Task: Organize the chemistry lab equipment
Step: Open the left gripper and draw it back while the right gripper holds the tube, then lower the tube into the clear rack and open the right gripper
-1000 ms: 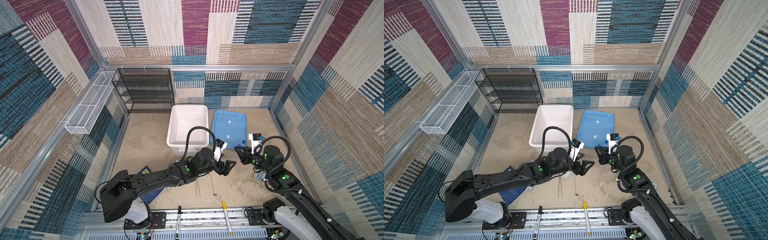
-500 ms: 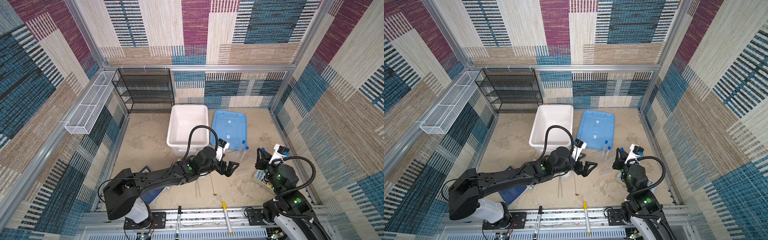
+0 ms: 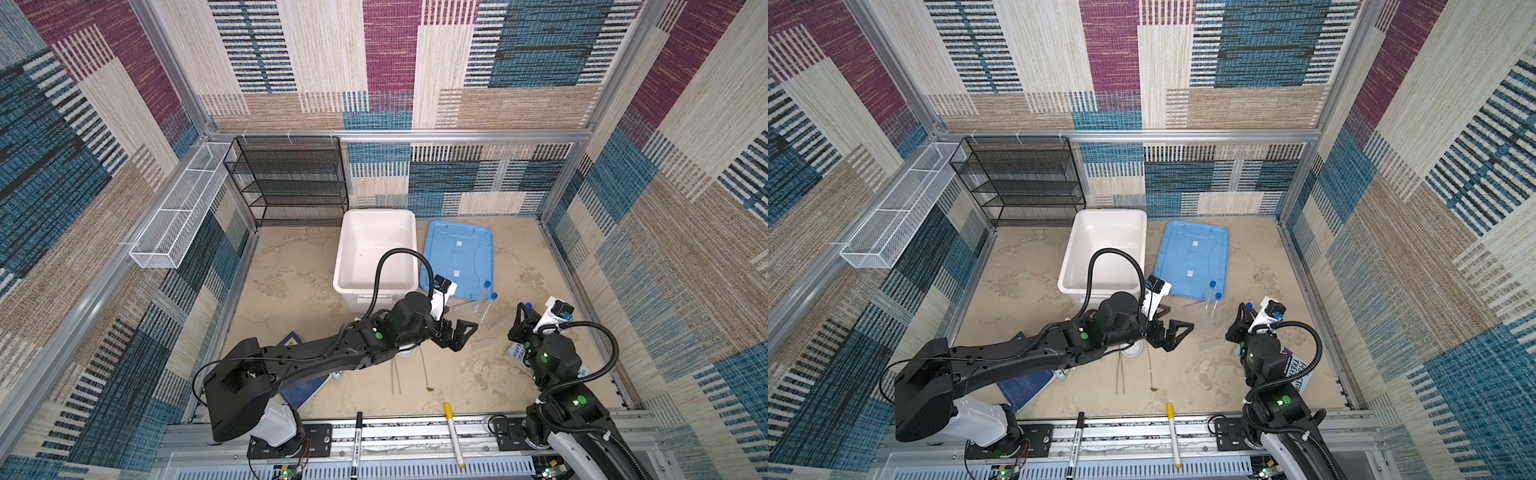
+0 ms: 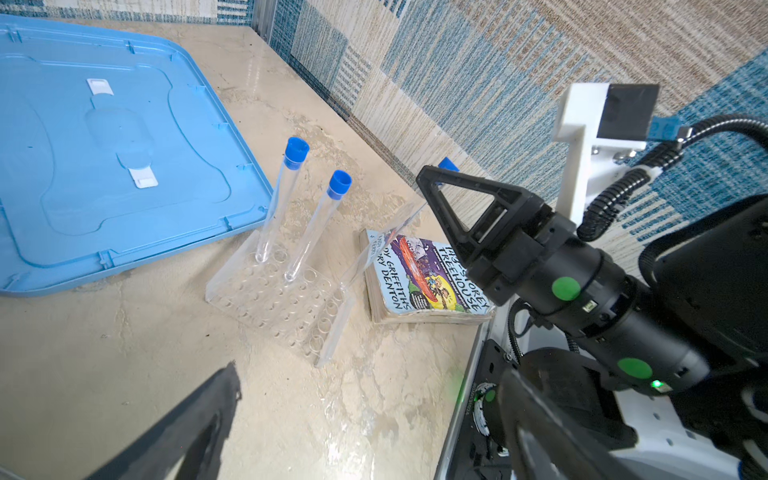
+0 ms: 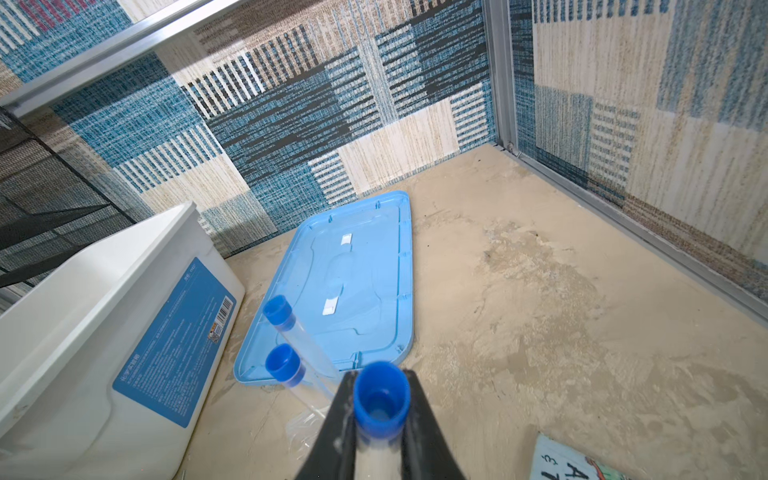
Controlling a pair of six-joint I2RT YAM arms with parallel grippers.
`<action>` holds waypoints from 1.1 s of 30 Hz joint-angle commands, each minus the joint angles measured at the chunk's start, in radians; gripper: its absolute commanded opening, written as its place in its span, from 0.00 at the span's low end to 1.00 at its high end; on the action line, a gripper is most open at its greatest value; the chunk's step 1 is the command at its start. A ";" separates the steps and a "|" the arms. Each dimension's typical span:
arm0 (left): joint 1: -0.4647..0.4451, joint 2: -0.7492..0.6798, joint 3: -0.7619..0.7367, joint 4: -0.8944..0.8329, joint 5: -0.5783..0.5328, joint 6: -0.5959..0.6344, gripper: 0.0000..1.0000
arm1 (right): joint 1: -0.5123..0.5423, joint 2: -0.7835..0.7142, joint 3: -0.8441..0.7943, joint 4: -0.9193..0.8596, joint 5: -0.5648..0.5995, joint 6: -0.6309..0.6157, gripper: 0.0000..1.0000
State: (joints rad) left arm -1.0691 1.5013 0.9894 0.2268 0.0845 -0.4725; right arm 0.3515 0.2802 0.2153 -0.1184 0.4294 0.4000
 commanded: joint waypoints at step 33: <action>0.039 0.013 -0.053 0.075 -0.035 -0.061 1.00 | 0.001 0.222 -0.019 0.198 0.038 -0.016 0.16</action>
State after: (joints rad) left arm -1.0359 1.5227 0.9424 0.2577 0.0551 -0.5201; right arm 0.3523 0.4946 0.1932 0.0486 0.4526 0.3927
